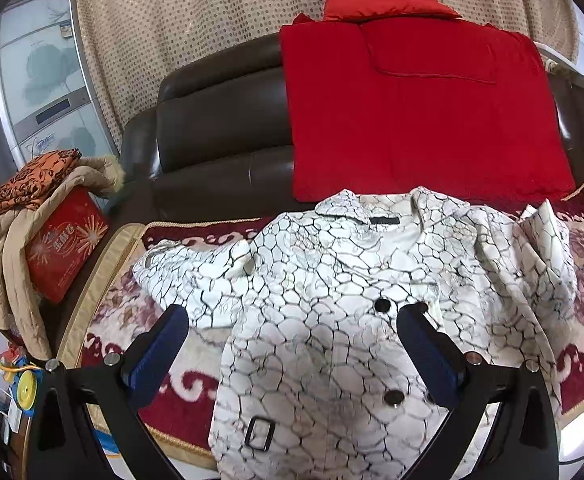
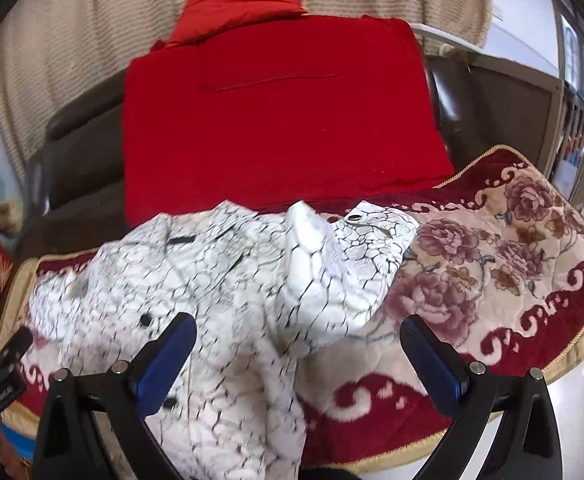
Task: Fold large clothes
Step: 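Grasp the coat sleeve with the right gripper and lift it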
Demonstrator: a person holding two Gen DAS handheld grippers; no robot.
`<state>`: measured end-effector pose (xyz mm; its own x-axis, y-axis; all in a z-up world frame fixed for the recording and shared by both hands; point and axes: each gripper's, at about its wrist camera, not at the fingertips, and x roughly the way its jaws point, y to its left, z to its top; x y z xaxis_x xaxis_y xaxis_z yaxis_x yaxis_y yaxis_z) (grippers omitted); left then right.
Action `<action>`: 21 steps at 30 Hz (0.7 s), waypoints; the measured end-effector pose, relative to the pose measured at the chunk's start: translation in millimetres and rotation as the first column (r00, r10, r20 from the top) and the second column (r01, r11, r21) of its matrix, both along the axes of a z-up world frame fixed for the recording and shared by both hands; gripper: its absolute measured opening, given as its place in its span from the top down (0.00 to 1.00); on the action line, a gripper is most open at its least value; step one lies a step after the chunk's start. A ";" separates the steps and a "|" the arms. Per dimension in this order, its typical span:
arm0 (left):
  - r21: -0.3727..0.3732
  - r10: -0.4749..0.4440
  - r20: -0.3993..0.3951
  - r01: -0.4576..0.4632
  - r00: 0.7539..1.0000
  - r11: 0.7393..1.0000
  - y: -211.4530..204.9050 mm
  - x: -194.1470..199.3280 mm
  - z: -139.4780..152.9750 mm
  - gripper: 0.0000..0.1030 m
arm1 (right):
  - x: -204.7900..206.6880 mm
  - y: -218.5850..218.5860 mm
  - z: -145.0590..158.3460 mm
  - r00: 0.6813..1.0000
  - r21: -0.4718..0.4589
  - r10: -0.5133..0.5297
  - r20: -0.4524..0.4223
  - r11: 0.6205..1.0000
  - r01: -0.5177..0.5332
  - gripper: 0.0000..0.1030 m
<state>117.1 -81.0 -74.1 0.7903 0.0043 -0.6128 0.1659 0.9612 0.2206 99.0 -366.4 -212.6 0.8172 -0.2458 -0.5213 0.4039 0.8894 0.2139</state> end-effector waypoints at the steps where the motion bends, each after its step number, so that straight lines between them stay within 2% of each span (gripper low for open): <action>1: -0.001 0.000 0.001 0.000 1.000 1.000 -1.1 4.3 -1.2 0.00 | 5.8 -6.2 -1.4 1.000 0.007 -0.003 0.006 1.000 0.003 0.00; 6: -0.009 0.002 0.010 -0.002 1.000 1.000 -7.1 26.9 -10.7 0.00 | 38.9 -39.6 -15.5 1.000 0.065 -0.020 0.003 0.998 0.020 0.00; 10: -0.040 0.001 0.010 0.000 1.000 0.999 -13.0 50.7 -26.8 0.00 | 63.8 -74.3 -36.0 1.000 0.185 -0.017 0.007 0.983 0.015 0.00; 12: -0.074 -0.023 -0.009 0.022 1.000 0.997 -17.6 69.1 -41.4 0.00 | 74.7 -95.4 -48.0 0.999 0.269 -0.008 0.036 0.963 -0.002 0.00; 15: -0.140 -0.072 -0.103 0.057 0.992 0.988 -23.5 102.1 -76.5 0.00 | 92.6 -130.2 -70.1 0.997 0.408 -0.005 0.074 0.912 -0.026 0.00; 16: -0.141 -0.073 -0.119 0.056 0.990 0.988 -25.0 109.9 -90.2 0.00 | 98.4 -141.4 -78.4 0.996 0.457 -0.006 0.083 0.889 -0.032 0.00; 19: -0.079 -0.091 -0.188 0.077 0.978 0.994 -29.6 126.2 -130.1 0.00 | 109.0 -170.8 -99.4 0.992 0.589 -0.034 0.124 0.807 -0.046 0.01; 21: -0.101 -0.095 -0.234 0.073 0.968 0.992 -26.4 135.5 -138.6 0.00 | 116.2 -184.9 -108.1 0.988 0.636 -0.062 0.143 0.770 -0.044 0.02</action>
